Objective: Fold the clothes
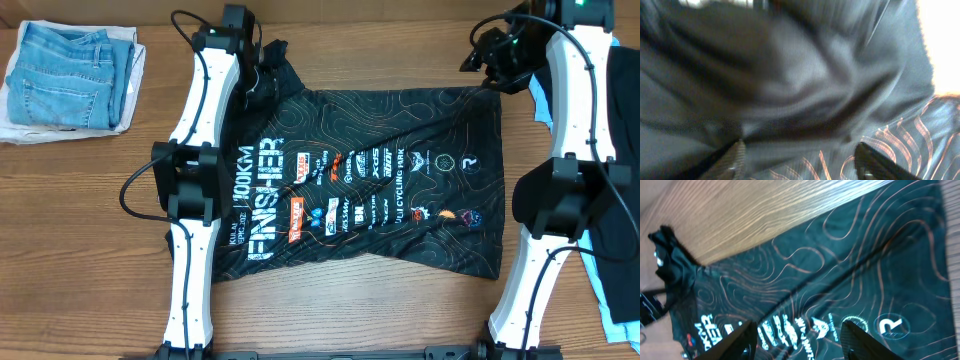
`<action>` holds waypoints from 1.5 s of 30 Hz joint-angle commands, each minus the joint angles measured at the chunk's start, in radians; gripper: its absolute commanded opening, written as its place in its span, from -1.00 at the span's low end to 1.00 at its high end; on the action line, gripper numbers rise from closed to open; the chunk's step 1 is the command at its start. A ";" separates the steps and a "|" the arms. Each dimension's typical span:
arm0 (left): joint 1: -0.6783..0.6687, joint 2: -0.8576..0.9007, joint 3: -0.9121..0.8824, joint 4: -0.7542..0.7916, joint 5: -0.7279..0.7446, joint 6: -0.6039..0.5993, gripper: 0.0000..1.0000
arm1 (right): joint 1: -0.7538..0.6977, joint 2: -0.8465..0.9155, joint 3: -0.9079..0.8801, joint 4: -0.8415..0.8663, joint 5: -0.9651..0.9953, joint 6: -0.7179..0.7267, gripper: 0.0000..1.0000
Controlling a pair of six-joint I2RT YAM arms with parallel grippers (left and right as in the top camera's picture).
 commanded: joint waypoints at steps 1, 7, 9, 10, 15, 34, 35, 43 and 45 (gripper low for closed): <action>-0.001 -0.008 0.008 0.080 -0.048 0.045 0.53 | 0.036 -0.012 0.021 -0.011 -0.032 -0.030 0.15; -0.003 -0.008 0.008 0.188 -0.061 0.143 0.60 | 0.087 -0.013 0.021 -0.026 -0.027 -0.068 0.16; -0.008 -0.008 0.008 0.212 -0.099 0.154 0.59 | 0.105 -0.013 0.021 -0.026 0.000 -0.069 0.17; -0.009 -0.008 0.008 0.224 -0.112 0.163 0.58 | 0.116 -0.012 0.021 -0.027 0.019 -0.069 0.17; -0.023 -0.008 0.008 0.286 -0.131 0.235 0.48 | 0.156 -0.012 0.021 -0.038 0.075 -0.069 0.16; -0.050 0.014 0.008 0.370 -0.216 0.445 0.47 | 0.174 -0.012 0.021 -0.047 0.074 -0.062 0.15; -0.050 0.019 0.008 0.371 -0.216 0.445 0.47 | 0.174 -0.012 0.021 -0.047 0.074 -0.062 0.15; -0.048 0.060 0.008 0.368 -0.216 0.444 0.33 | 0.174 -0.012 0.021 -0.048 0.075 -0.062 0.14; -0.045 0.066 0.008 0.369 -0.216 0.444 0.25 | 0.174 -0.012 0.021 -0.048 0.075 -0.062 0.14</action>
